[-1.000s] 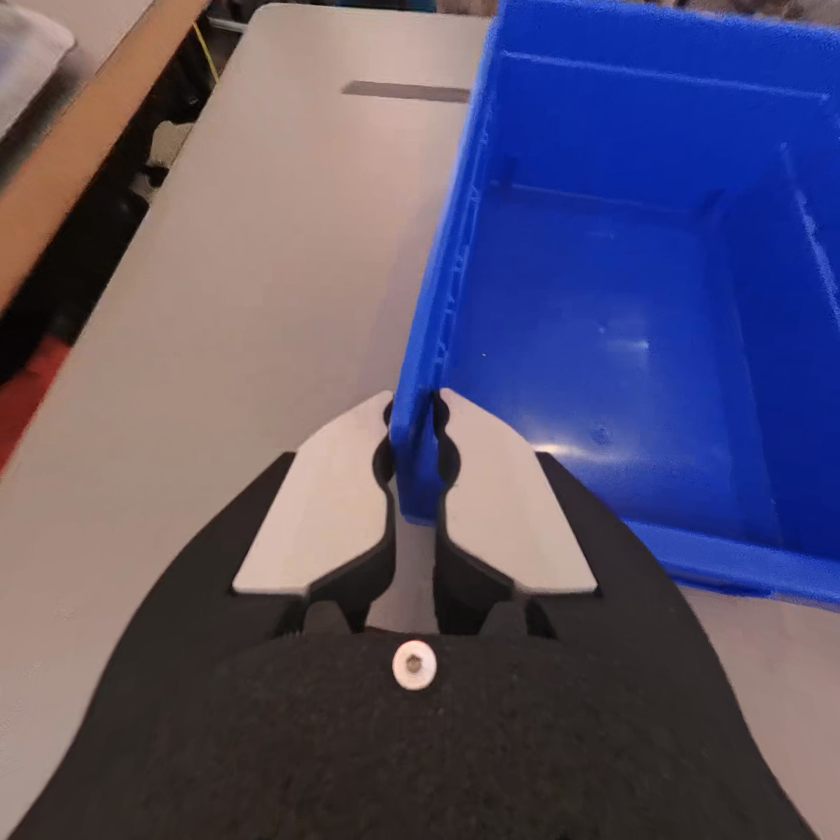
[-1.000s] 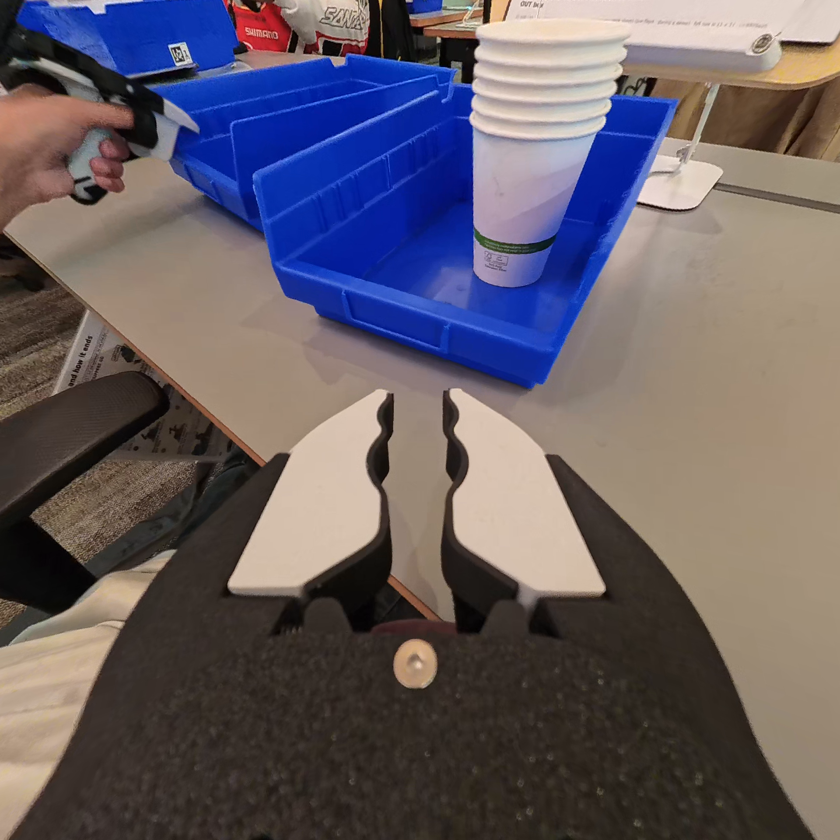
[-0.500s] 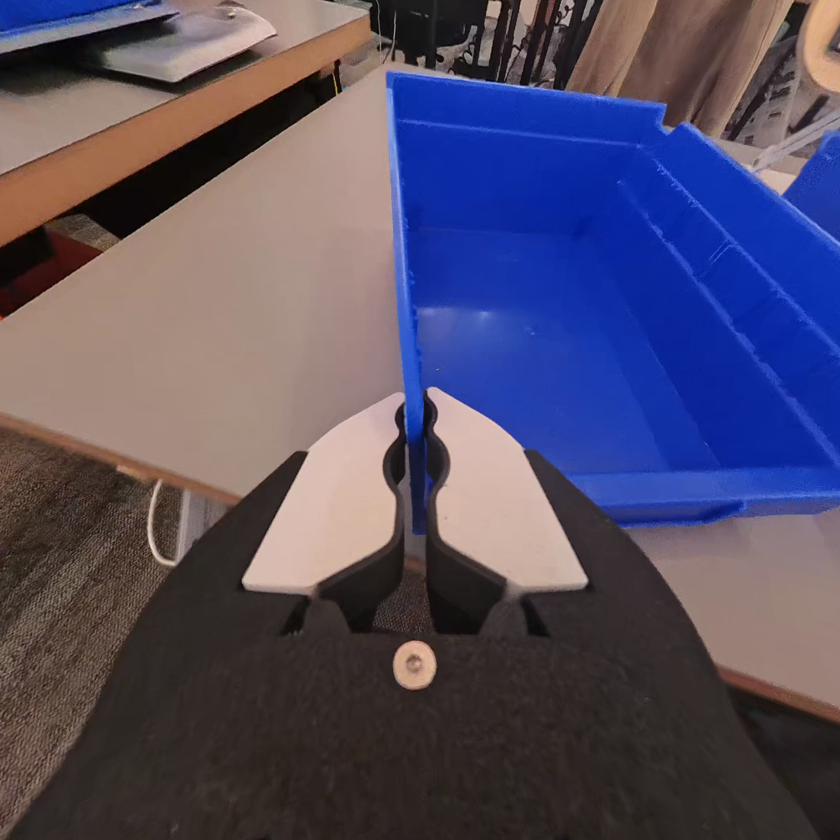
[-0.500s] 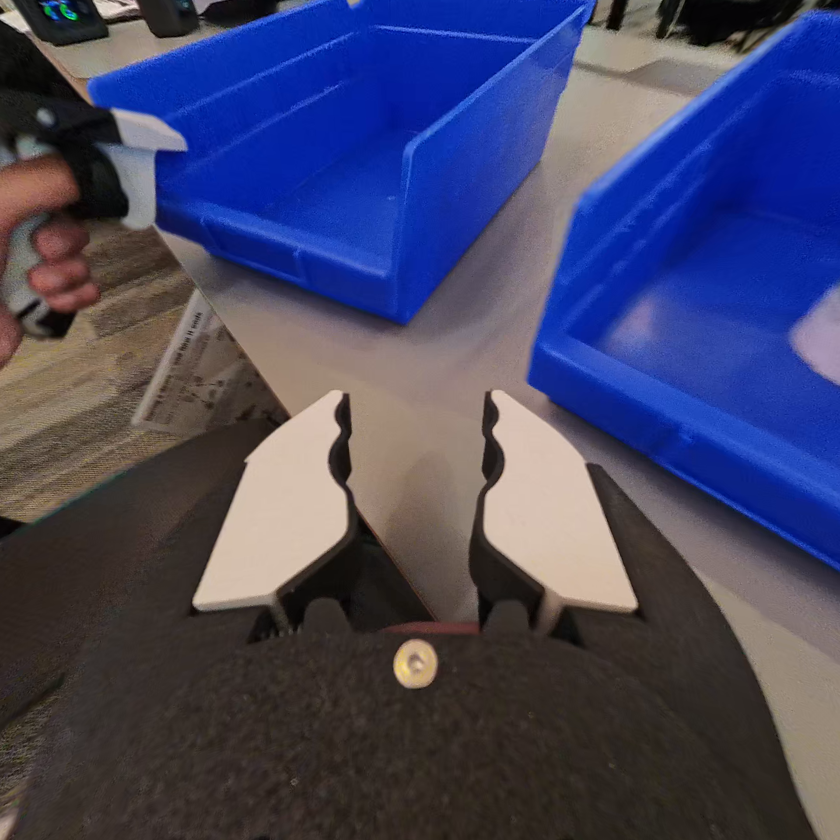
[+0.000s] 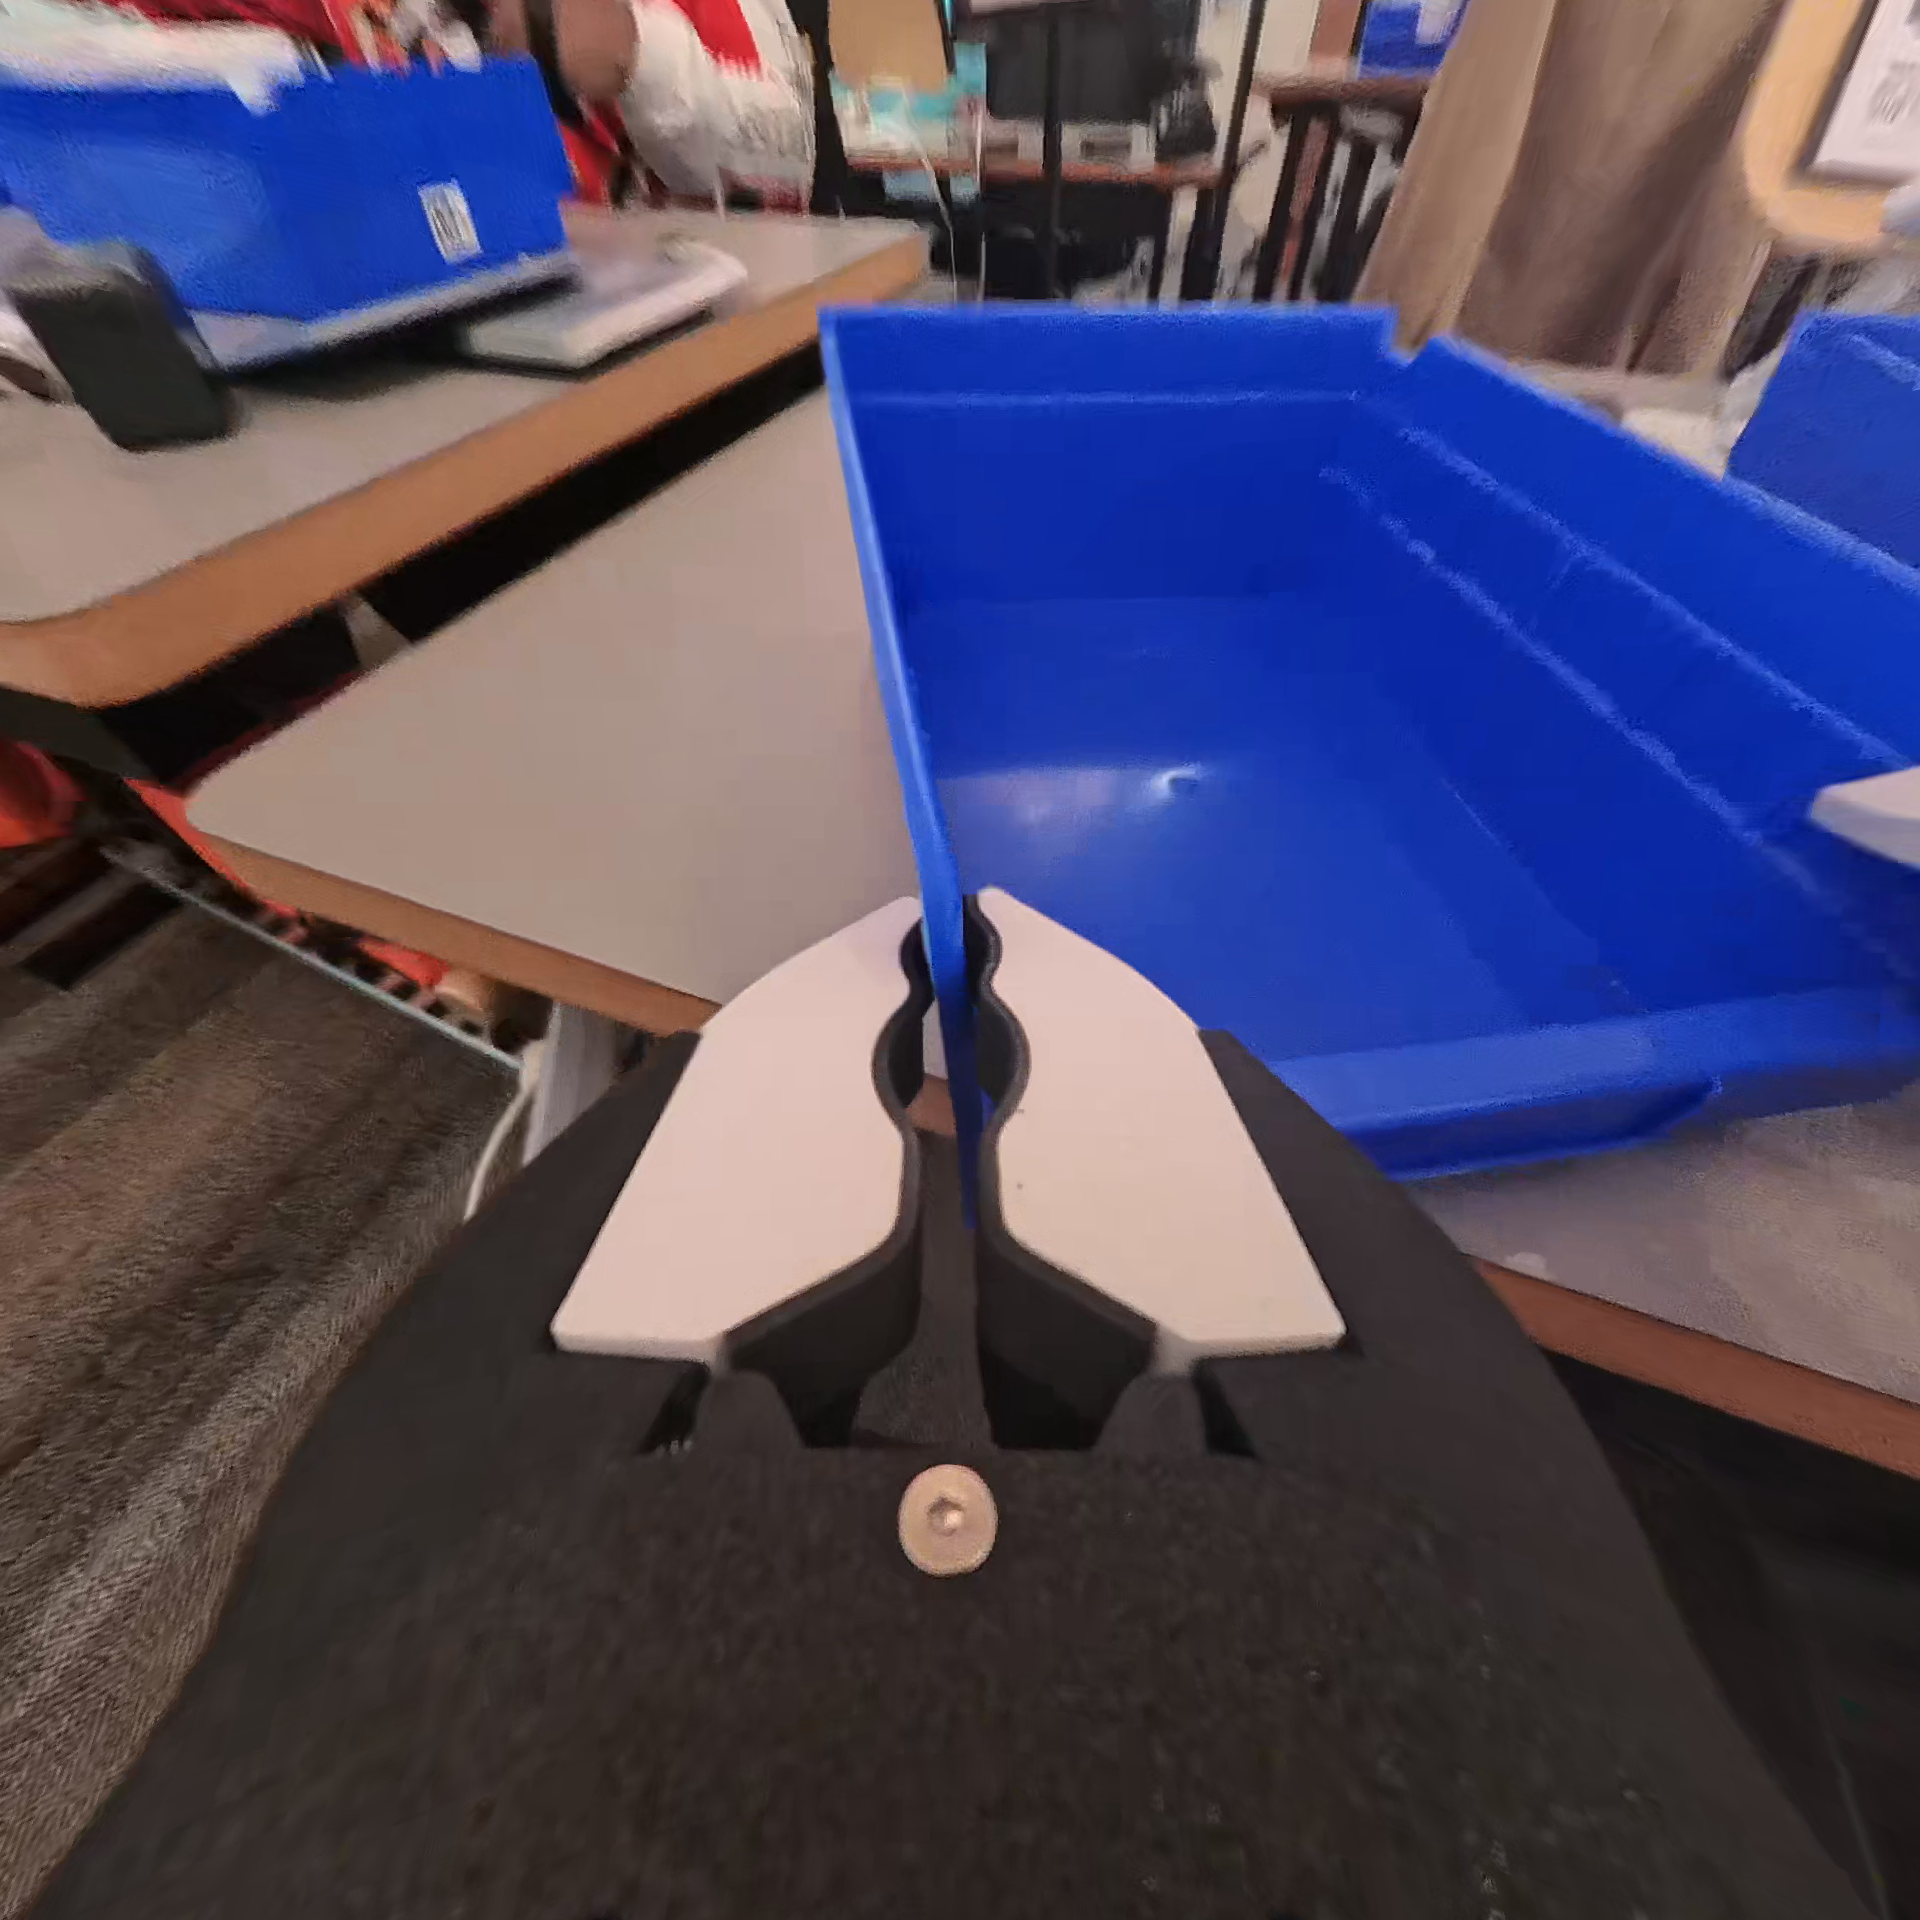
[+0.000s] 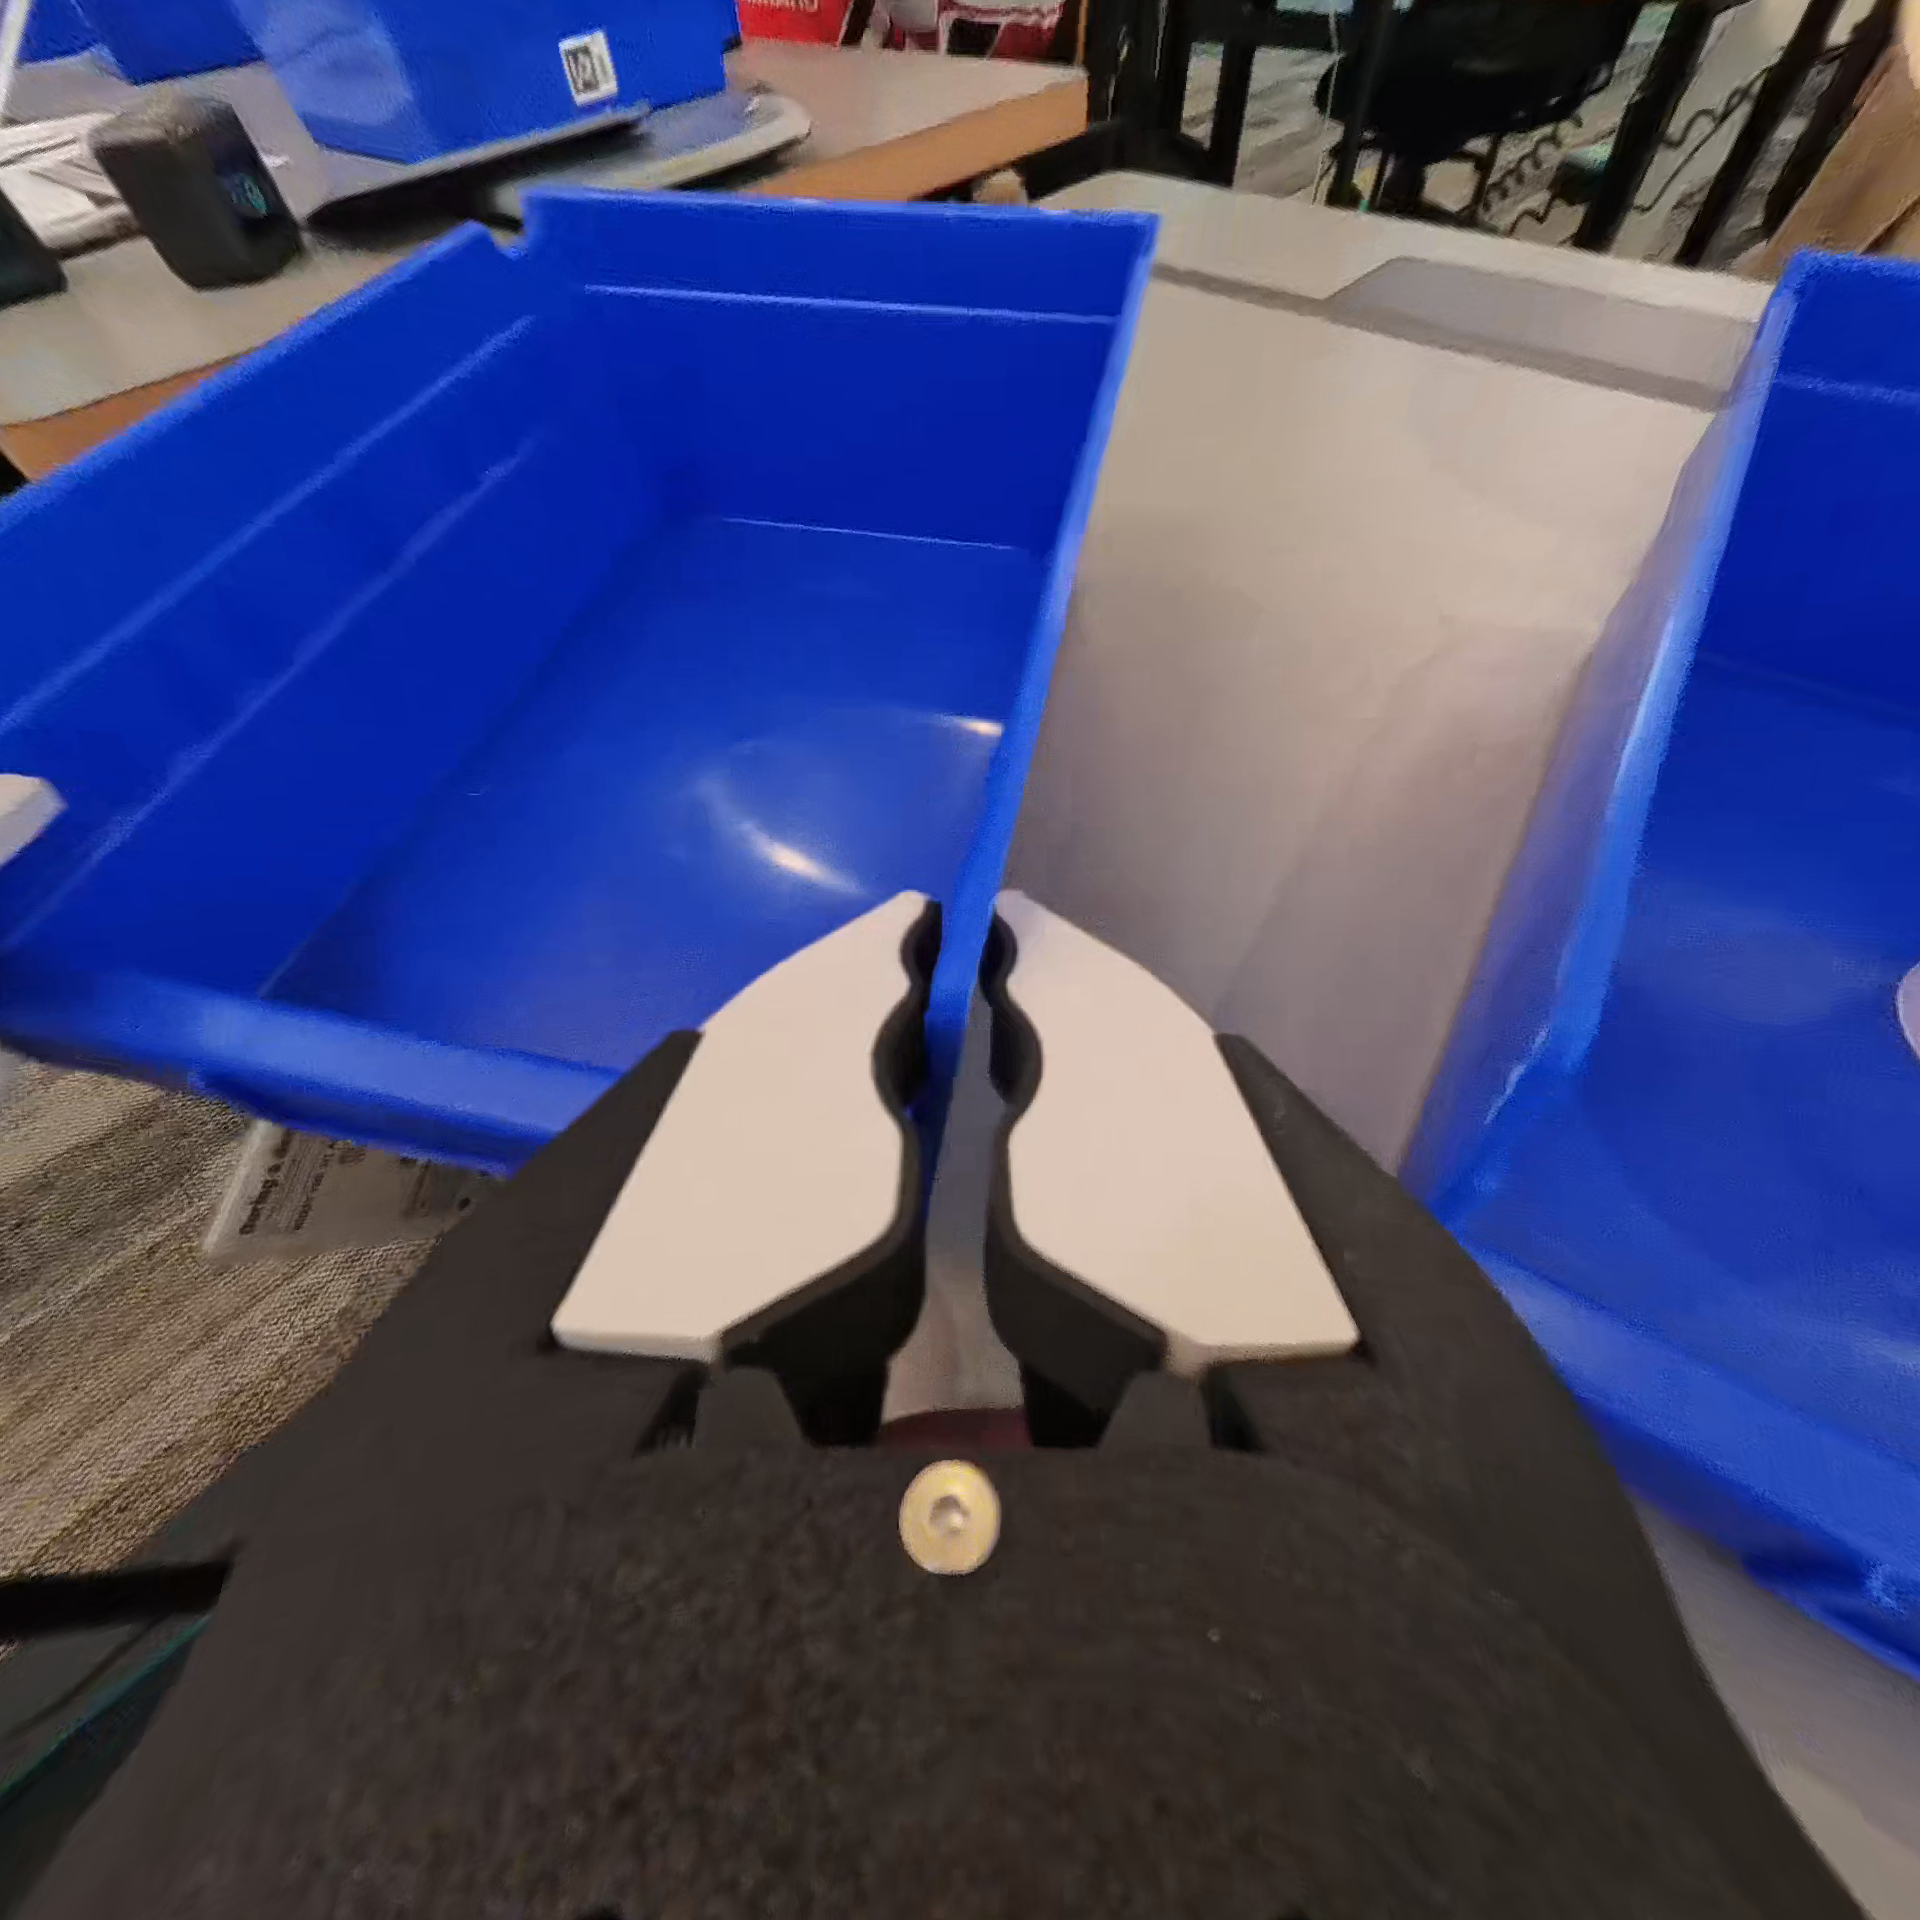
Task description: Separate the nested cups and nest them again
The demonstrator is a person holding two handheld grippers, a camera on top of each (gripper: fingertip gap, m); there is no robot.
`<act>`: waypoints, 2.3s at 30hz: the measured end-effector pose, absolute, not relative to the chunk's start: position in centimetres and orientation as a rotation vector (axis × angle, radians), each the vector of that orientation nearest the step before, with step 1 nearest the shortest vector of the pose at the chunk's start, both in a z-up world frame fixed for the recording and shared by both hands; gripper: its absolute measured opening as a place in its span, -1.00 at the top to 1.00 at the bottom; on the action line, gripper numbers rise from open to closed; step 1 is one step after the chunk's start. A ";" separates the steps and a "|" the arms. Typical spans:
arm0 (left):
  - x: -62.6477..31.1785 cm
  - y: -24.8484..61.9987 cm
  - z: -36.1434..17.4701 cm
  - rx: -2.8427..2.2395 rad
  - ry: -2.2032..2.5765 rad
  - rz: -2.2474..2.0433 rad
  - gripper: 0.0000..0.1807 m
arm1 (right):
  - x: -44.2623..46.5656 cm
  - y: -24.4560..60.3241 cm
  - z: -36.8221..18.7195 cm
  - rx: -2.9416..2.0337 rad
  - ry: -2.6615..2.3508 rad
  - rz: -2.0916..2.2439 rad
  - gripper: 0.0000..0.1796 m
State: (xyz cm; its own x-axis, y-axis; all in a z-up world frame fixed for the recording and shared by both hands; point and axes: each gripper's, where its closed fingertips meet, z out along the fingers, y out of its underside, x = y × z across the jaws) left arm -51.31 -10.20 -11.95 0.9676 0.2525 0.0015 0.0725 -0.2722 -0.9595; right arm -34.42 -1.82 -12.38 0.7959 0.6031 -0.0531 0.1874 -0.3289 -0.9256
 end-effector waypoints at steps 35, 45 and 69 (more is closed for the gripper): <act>0.4 1.7 3.3 -1.533 0.414 -0.204 0.96 | 20.0 -1.6 0.7 -1.783 0.146 -0.065 0.95; 7.8 3.8 -9.2 -1.736 0.537 -0.163 0.93 | 26.9 1.7 -9.8 -2.010 0.142 -0.053 0.97; -20.1 -1.1 -7.1 -1.842 0.351 -0.157 0.52 | 3.2 -0.7 -5.0 -1.834 -0.284 0.199 0.53</act>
